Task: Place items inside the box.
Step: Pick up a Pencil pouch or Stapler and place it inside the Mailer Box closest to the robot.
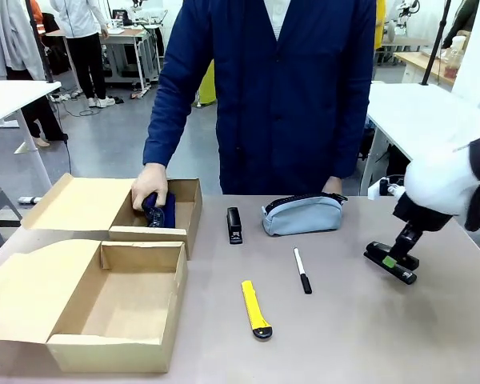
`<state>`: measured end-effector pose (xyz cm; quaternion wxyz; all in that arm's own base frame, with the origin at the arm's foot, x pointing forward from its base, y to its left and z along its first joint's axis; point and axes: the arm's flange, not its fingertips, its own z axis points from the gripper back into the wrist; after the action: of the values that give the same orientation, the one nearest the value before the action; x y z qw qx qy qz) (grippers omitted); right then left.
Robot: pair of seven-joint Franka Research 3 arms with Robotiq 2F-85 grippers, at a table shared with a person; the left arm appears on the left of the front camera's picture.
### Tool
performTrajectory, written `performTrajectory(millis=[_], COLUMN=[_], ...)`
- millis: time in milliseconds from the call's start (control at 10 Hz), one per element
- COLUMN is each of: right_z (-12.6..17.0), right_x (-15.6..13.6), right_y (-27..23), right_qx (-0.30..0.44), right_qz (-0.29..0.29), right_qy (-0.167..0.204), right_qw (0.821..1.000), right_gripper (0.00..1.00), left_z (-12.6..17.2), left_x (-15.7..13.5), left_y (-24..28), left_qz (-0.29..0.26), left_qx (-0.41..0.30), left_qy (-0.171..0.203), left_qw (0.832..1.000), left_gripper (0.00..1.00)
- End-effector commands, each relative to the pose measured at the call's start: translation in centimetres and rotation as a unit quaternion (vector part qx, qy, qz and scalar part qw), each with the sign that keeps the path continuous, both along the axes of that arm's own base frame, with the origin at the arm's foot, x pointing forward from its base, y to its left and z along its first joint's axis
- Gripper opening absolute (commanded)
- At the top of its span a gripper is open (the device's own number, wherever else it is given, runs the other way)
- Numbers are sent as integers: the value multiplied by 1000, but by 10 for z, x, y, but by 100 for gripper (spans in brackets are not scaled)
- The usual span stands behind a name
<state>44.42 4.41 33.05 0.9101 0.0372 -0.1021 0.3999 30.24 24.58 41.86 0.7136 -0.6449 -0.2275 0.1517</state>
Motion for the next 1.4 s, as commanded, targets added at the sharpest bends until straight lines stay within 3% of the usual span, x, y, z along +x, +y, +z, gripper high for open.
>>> performTrajectory(millis=[0,100,300,500,600,700,800,900,1000,1300], right_z=[-13,-19,-29,-24,-20,-18,-20,-23,-24,-20], right_x=[17,18,27,35,34,33,32,30,30,28], right_y=[11,16,20,17,15,13,13,13,13,9], right_qx=[-26,-16,-7,0,7,14,17,18,16,13], right_qz=[-41,-30,-29,-50,-55,-58,-59,-61,-62,-79], right_qy=[-34,-37,8,11,17,19,25,33,35,52], right_qw=[998,999,1000,999,998,998,998,997,997,995], right_gripper=[100,100,100,100,44,44,0,39,0,0], left_z=[1,1,1,1,1,1,1,1,1,1], left_x=[-2,-2,-2,-2,-2,-2,-2,-2,-2,-2], left_y=[0,0,0,0,0,0,0,0,0,0], left_qz=[-4,-4,-4,-4,-4,-4,-4,-4,-4,-4], left_qx=[2,2,2,2,2,2,2,2,2,2], left_qy=[-11,-11,-11,-11,-11,-11,-11,-11,-11,-11], left_qw=[1000,1000,1000,1000,1000,1000,1000,1000,1000,1000], left_gripper=[100,100,100,100,100,100,100,100,100,100])
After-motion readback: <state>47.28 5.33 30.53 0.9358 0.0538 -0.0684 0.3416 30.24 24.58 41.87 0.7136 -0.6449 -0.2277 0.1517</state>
